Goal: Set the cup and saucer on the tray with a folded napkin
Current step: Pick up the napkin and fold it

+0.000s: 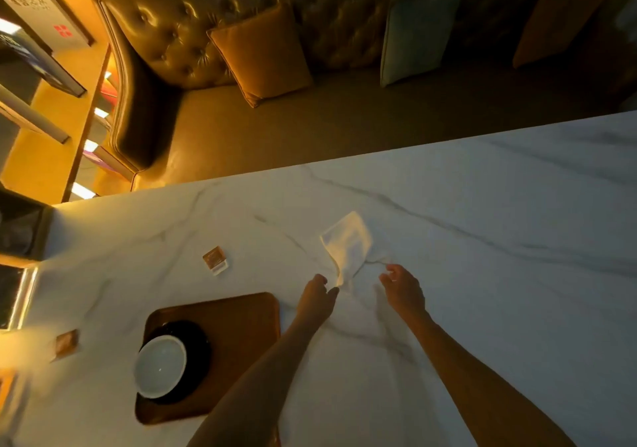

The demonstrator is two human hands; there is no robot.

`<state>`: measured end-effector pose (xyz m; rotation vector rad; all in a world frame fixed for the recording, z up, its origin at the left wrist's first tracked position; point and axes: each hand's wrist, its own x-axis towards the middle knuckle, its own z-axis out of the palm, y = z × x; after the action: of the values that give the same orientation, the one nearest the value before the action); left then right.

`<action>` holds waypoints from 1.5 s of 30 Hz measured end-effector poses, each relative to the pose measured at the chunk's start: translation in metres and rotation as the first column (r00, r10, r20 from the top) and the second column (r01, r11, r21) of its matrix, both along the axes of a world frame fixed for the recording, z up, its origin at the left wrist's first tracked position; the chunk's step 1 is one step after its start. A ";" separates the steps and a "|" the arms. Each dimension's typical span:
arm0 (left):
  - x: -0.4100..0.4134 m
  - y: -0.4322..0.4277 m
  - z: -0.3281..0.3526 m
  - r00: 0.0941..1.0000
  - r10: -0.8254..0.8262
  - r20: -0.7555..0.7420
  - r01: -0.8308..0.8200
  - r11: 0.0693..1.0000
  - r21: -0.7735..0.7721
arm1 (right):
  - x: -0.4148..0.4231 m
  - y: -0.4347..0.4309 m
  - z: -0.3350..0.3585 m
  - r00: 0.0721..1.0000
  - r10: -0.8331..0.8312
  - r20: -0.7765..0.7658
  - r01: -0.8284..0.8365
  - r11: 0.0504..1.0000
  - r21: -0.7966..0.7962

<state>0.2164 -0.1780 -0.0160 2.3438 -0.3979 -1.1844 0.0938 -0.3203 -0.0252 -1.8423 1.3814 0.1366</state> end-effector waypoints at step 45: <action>0.061 0.199 0.436 0.762 0.075 0.643 0.496 0.571 -0.654 | 0.011 0.161 0.423 0.561 0.709 0.427 -0.662 0.694 -0.283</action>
<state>0.2778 0.0210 0.4203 1.7602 -1.2182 -0.1202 0.1048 -0.1597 0.3981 -2.2016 0.2368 -0.0262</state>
